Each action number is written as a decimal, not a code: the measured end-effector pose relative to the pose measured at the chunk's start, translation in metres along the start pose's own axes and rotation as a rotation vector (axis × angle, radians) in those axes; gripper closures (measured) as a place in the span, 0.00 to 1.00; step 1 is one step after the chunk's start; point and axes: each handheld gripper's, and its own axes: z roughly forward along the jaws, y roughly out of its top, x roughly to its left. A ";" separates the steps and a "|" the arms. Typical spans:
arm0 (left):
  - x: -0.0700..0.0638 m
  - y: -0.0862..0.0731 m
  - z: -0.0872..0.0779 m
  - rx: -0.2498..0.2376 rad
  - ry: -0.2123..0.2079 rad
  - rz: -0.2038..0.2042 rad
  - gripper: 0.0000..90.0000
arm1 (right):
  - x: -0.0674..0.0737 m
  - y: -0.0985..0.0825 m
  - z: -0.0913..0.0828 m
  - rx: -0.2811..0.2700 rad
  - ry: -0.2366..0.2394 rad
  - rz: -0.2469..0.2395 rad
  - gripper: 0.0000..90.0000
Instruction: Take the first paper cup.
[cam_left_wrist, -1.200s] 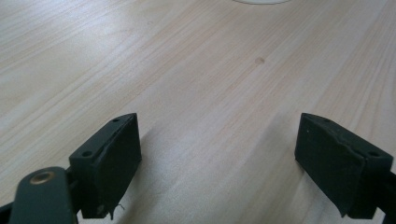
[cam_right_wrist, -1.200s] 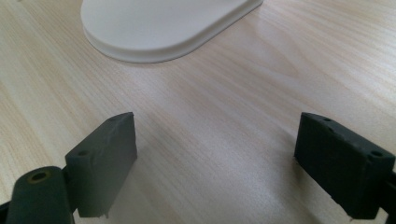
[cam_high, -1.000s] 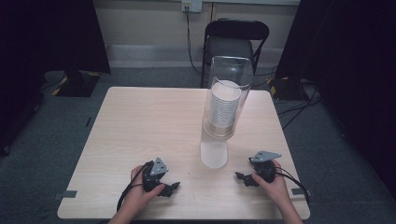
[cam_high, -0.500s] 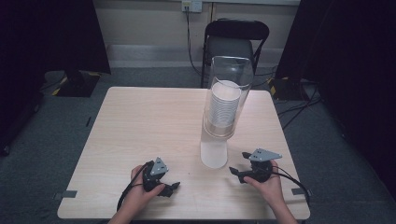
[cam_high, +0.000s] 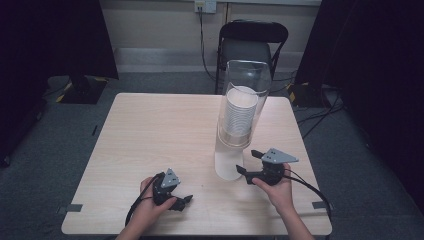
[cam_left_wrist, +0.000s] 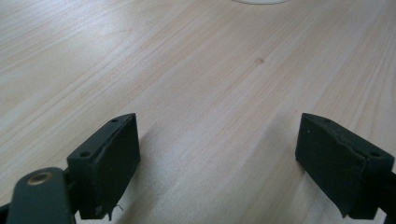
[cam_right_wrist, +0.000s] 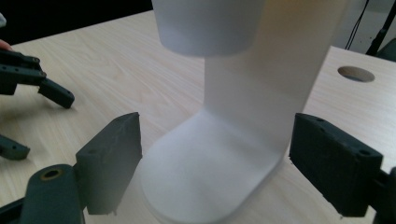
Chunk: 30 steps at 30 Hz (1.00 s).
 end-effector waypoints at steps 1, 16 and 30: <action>0.000 0.000 0.000 0.000 0.000 0.000 0.15 | 0.001 0.002 0.001 0.000 -0.001 0.001 0.18; 0.000 0.000 0.000 0.000 0.000 -0.001 0.15 | -0.001 0.021 0.021 -0.079 -0.018 0.045 0.19; 0.001 0.001 0.000 0.006 -0.005 0.011 0.14 | 0.006 0.041 0.030 -0.101 0.017 0.017 0.26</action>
